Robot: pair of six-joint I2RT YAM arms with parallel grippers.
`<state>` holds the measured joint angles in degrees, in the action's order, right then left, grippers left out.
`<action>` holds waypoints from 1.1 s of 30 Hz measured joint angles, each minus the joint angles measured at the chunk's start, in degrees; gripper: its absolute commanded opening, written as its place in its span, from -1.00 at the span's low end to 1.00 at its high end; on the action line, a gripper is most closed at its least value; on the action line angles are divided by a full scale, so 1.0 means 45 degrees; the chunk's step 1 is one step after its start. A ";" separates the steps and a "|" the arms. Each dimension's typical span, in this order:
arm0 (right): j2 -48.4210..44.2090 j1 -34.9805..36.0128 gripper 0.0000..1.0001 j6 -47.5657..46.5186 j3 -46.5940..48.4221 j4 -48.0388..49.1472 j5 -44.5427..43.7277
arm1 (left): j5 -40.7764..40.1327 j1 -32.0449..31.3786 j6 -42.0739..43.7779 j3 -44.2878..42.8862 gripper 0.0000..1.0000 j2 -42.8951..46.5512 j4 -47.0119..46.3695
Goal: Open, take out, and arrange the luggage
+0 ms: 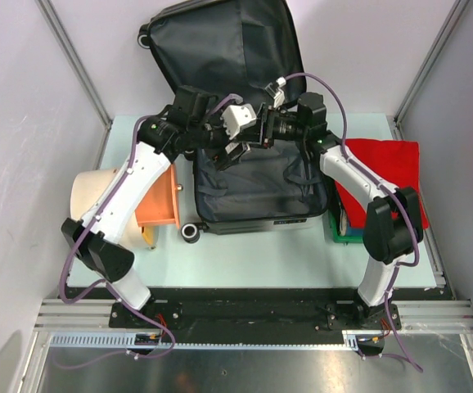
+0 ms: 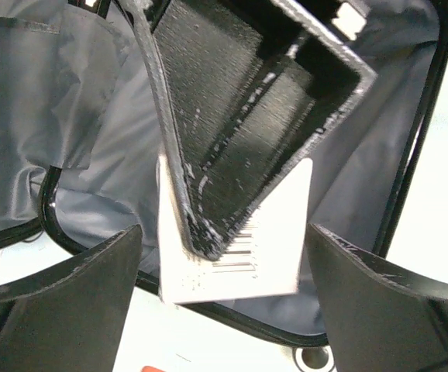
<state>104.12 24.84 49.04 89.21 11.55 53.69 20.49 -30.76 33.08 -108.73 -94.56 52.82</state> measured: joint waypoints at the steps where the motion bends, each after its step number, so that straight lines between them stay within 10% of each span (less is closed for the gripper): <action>1: 0.0000 0.0039 -0.84 0.0019 0.0000 0.0063 0.0107 | -0.0053 0.0000 -0.0005 0.0000 0.64 -0.0044 -0.0010; 8: 0.0000 0.0092 -0.79 0.0253 0.0000 0.0248 0.0316 | -0.0160 -0.0092 0.0058 0.0000 0.05 -0.0087 -0.0024; 13: 0.0010 0.0063 0.64 0.0515 0.0010 0.0262 0.0321 | -0.0272 -0.0189 0.0053 -0.0005 -0.91 -0.0087 -0.0068; 33: 0.0219 -0.2191 0.70 -0.0869 0.0899 0.0058 0.1345 | 0.0476 0.4726 0.2205 0.2948 -1.00 0.5804 0.4022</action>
<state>105.10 14.98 45.12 93.25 11.81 59.75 22.63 -9.50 43.00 -95.46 -68.45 70.91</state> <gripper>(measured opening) 0.857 0.645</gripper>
